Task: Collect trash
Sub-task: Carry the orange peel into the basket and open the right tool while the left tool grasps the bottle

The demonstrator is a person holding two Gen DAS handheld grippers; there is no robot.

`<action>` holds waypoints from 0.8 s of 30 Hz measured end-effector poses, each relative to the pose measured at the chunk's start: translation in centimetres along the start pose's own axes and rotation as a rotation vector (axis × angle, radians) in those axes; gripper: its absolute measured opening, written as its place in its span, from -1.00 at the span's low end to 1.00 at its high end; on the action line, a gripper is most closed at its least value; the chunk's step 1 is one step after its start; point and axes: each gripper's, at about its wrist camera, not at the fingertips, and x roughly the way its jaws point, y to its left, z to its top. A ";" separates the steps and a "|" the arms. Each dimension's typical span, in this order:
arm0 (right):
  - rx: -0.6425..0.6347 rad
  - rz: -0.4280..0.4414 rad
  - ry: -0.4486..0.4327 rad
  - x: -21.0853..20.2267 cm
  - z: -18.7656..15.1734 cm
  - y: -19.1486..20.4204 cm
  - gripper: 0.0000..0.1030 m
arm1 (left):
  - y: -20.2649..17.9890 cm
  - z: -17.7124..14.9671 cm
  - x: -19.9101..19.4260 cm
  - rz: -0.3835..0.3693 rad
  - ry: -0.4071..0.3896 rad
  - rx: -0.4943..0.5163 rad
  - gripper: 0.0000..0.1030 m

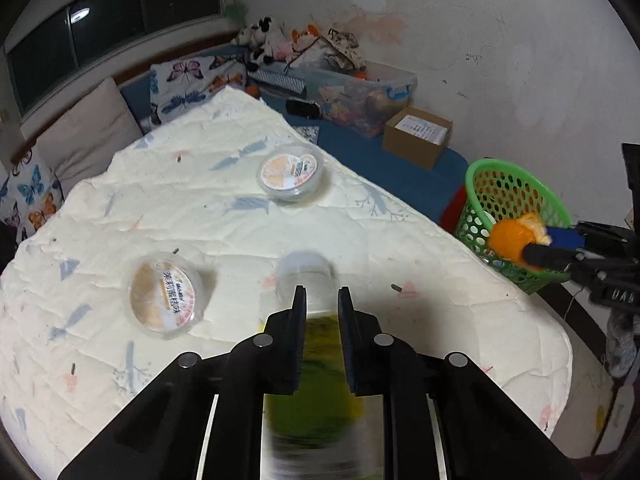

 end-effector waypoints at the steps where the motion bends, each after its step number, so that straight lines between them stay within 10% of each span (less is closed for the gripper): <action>1: 0.017 -0.011 -0.003 -0.4 -0.1 -0.8 -0.20 | 0.1 -0.1 0.3 0.005 0.011 -0.011 -0.69; 3: 0.031 -0.027 -0.007 -0.8 -0.5 -1.8 -0.20 | 0.4 -0.3 0.6 -0.017 0.020 -0.034 -0.67; 7: 0.050 -0.051 -0.011 -1.5 -1.0 -3.2 -0.20 | 0.5 -0.8 0.1 0.020 0.013 -0.051 0.22; 19: 0.114 -0.133 -0.016 -2.1 -1.7 -7.1 -0.19 | 0.4 -2.4 1.6 0.040 0.103 -0.072 0.35; 24: 0.155 -0.185 -0.020 -2.8 -1.6 -9.5 -0.15 | 0.4 -2.6 2.6 0.016 0.129 -0.089 0.04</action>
